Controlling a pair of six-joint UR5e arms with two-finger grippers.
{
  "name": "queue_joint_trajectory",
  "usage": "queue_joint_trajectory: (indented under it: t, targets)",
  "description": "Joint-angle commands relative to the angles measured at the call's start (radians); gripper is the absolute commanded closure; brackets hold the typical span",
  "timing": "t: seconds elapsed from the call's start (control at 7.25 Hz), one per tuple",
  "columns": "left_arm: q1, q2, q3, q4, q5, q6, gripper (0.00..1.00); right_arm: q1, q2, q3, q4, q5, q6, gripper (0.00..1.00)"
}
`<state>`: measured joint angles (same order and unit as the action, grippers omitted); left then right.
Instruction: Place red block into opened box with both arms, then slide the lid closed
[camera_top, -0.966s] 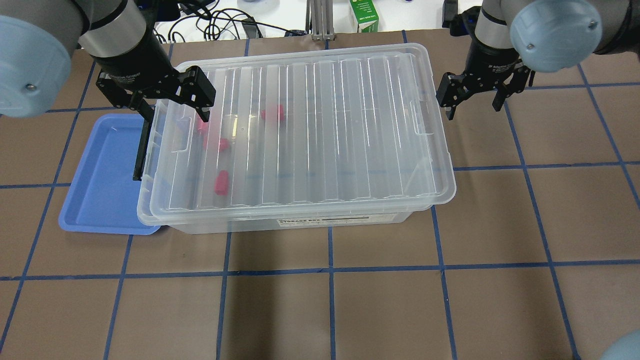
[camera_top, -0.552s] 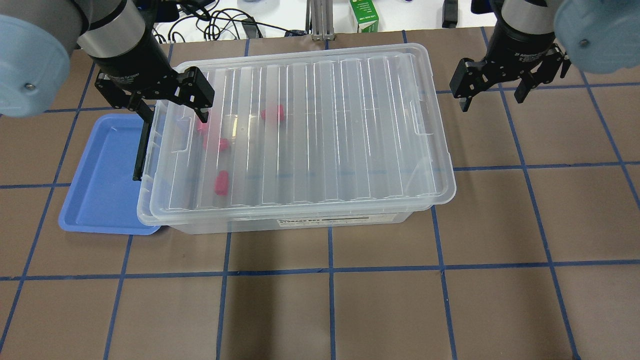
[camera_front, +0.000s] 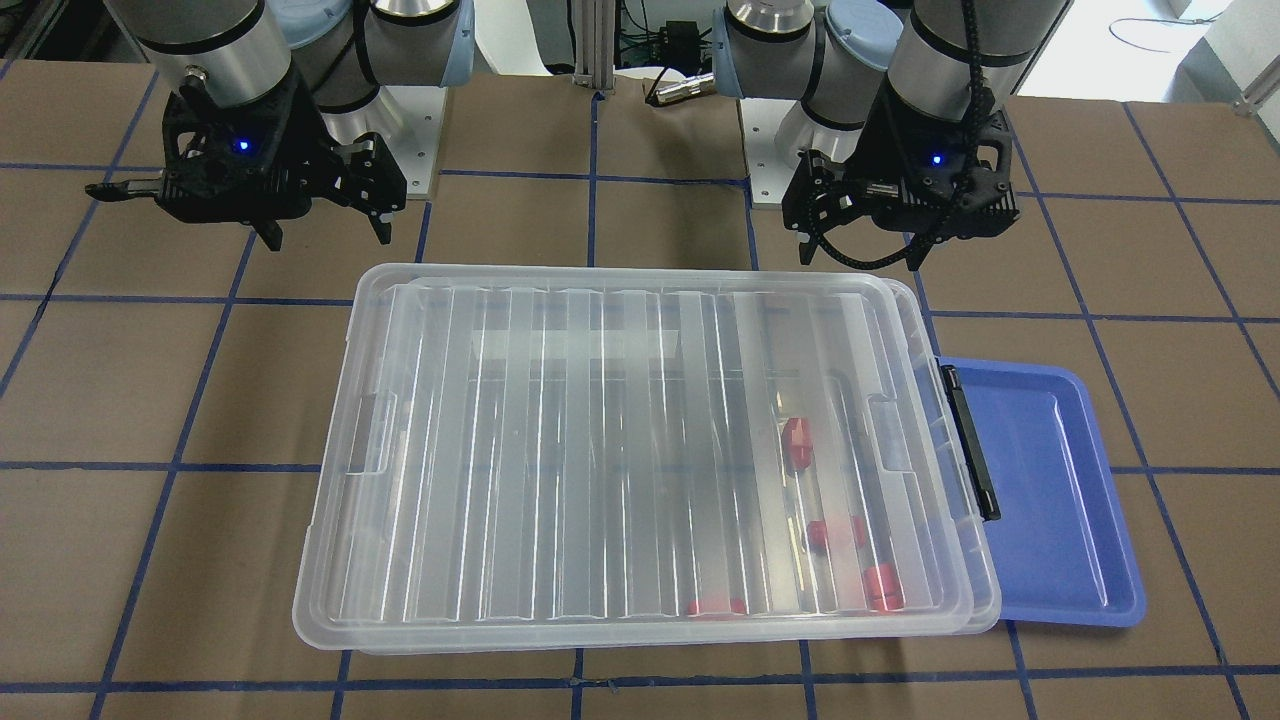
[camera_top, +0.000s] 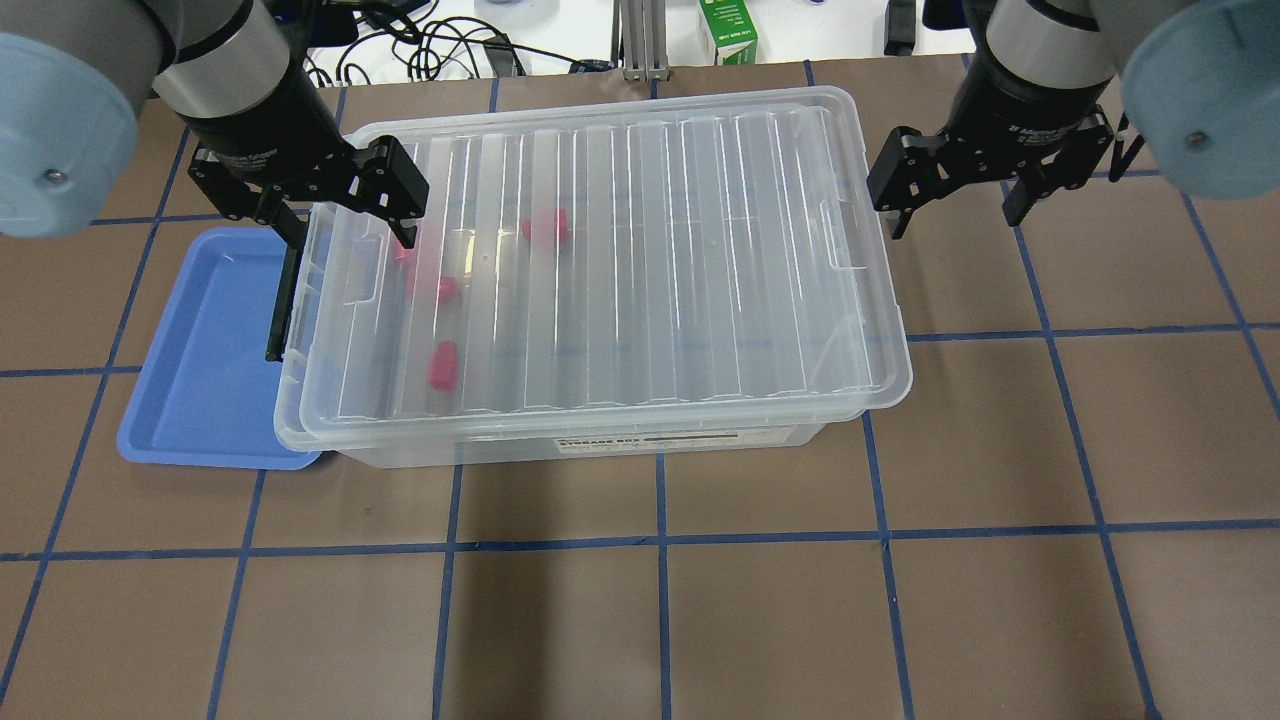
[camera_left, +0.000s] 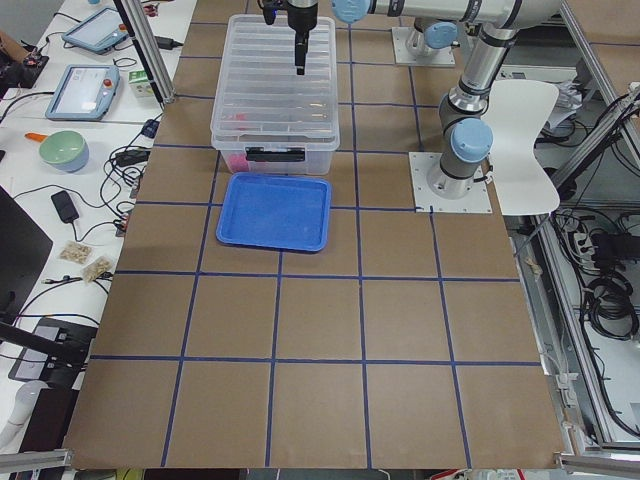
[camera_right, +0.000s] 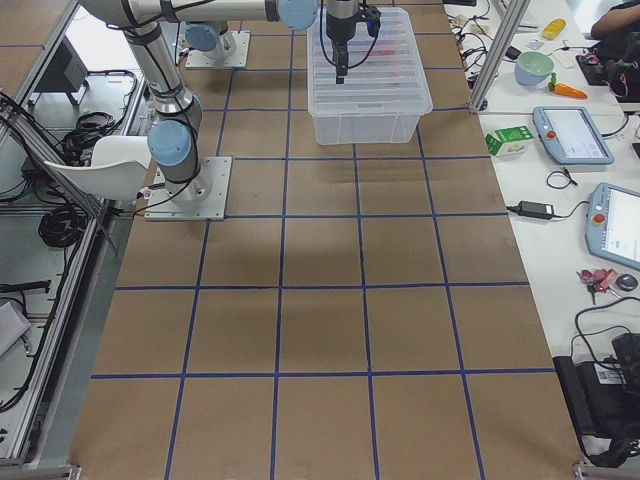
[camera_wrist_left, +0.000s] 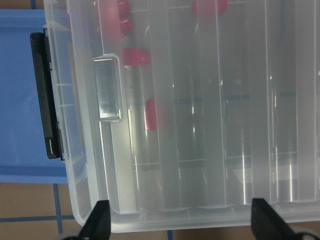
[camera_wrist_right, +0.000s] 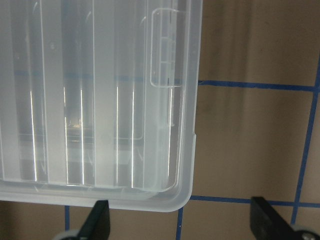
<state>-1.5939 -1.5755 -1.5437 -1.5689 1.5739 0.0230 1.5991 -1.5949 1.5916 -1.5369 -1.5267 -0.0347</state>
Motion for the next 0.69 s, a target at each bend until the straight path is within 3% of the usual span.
queue_joint_trajectory:
  t: [0.0,0.55]
  targets:
    - [0.002,0.000,-0.004,0.001,0.000,0.000,0.00,-0.014,-0.002,-0.007,0.041,0.005,0.002,0.00]
    - [0.002,-0.003,0.002,0.001,0.000,0.000,0.00,-0.021,-0.014,-0.006,0.032,-0.018,0.016,0.00]
